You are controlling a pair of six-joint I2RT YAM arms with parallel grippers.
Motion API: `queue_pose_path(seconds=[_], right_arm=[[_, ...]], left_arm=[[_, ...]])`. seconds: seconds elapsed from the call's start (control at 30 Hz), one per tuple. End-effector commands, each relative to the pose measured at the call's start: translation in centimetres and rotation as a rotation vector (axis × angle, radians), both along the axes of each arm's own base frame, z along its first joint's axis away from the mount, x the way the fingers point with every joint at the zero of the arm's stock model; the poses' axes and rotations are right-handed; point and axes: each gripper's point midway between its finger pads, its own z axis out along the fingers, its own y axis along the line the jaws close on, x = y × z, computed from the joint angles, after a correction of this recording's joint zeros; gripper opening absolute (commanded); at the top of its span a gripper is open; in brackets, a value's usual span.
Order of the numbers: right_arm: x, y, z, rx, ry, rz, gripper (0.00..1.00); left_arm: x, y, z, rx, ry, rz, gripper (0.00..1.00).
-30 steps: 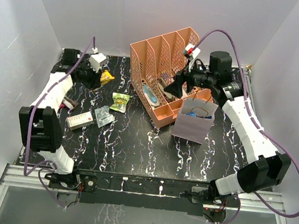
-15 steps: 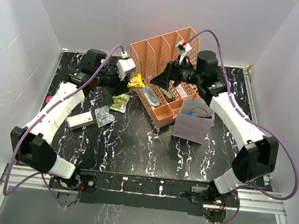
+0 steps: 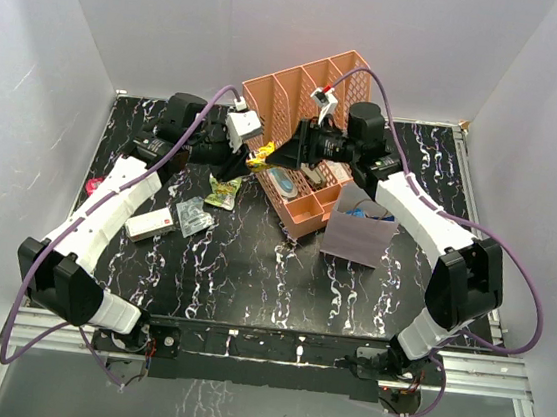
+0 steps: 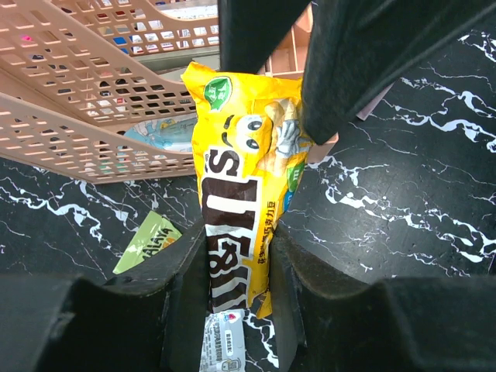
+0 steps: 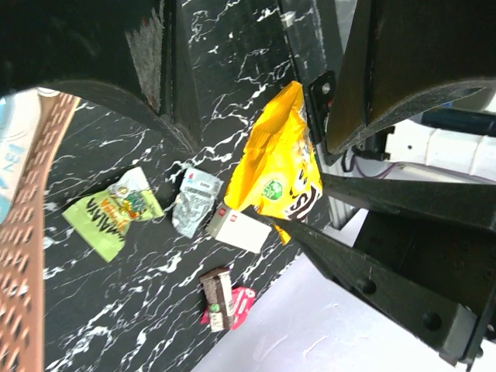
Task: Place the snacks into the paper bag
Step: Place the snack in the paper bag.
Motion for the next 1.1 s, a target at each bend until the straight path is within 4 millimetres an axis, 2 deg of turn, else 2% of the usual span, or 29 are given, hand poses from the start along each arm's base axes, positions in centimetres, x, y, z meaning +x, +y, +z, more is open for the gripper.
queue_pose_path(seconds=[0.0,0.27,0.47,0.57,0.6,0.8,1.07], right_arm=[[-1.0,1.0,1.3,0.08,-0.009,0.061,0.64],[-1.1,1.3,1.0,0.095,0.008,0.067,0.39],[-0.8,1.3,1.1,0.095,0.005,0.051,0.35],[-0.7,1.2,1.0,0.089,0.006,0.042,0.28],[-0.6,1.2,0.9,0.086,0.002,0.036,0.26],[-0.3,0.8,1.1,0.057,-0.04,0.014,0.09],[-0.3,-0.6,1.9,-0.028,-0.201,-0.019,0.08]], left_arm=[[-0.6,-0.7,3.5,-0.072,-0.066,-0.025,0.31],[-0.8,-1.0,3.1,-0.082,-0.05,-0.032,0.3],[-0.9,-1.1,2.5,-0.082,-0.04,-0.042,0.3],[-1.0,-1.0,2.1,-0.077,-0.03,-0.043,0.3],[-1.5,-0.9,2.8,-0.086,-0.049,-0.047,0.31],[-2.0,-0.7,2.4,-0.078,-0.049,-0.054,0.39],[-3.3,-0.2,2.0,-0.052,-0.053,-0.089,0.65]])
